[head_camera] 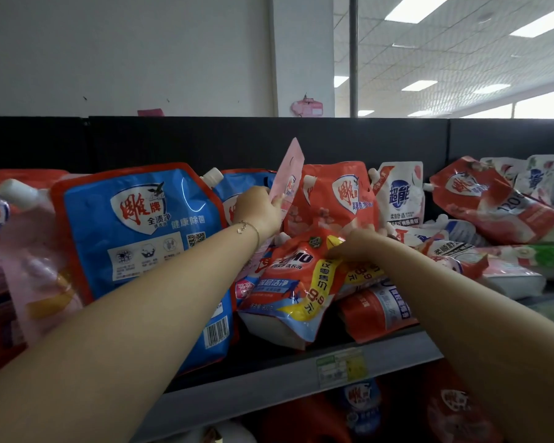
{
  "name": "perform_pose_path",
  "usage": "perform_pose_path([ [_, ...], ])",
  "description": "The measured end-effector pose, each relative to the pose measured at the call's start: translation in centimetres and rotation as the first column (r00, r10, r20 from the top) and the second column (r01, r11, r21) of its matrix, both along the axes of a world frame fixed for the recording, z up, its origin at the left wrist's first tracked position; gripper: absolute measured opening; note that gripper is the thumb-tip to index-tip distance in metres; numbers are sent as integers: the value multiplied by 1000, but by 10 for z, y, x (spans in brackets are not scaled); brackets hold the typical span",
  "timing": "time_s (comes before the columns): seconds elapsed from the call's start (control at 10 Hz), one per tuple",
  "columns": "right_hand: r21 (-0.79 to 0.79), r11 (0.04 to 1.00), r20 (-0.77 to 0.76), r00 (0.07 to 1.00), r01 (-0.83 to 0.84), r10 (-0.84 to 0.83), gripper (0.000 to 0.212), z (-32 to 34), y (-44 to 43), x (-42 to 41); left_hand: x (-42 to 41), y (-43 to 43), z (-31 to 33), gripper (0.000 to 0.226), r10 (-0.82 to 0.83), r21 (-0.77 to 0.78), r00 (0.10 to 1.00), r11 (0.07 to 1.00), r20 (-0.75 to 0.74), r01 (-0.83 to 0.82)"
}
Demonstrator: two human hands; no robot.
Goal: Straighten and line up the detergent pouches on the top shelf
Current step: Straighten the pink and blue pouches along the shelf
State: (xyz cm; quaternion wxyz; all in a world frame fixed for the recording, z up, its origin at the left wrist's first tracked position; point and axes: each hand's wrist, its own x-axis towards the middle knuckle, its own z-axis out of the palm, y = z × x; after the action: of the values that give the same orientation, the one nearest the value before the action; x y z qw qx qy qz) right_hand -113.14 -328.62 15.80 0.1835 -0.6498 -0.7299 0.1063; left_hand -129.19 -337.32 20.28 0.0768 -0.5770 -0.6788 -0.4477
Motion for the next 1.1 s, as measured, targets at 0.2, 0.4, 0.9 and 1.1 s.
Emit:
perform_pose_path([
  [0.2,215,974,-94,991,-71,93,46,-2,-13,2,-1,4,-3,36,-33,-31,999,999,-15,32],
  [0.4,206,975,-699,685,-86,208,17,23,-31,-21,-6,0,-1,33,-126,-81,990,989,-69,120],
  [0.9,567,823,-647,623,8,440,24,87,-60,-81,21,-3,4,12,116,-35,968,991,-221,-127],
  [1.1,639,750,-225,890,-172,396,33,103,-64,-79,8,-3,-7,21,107,176,947,983,-302,-55],
])
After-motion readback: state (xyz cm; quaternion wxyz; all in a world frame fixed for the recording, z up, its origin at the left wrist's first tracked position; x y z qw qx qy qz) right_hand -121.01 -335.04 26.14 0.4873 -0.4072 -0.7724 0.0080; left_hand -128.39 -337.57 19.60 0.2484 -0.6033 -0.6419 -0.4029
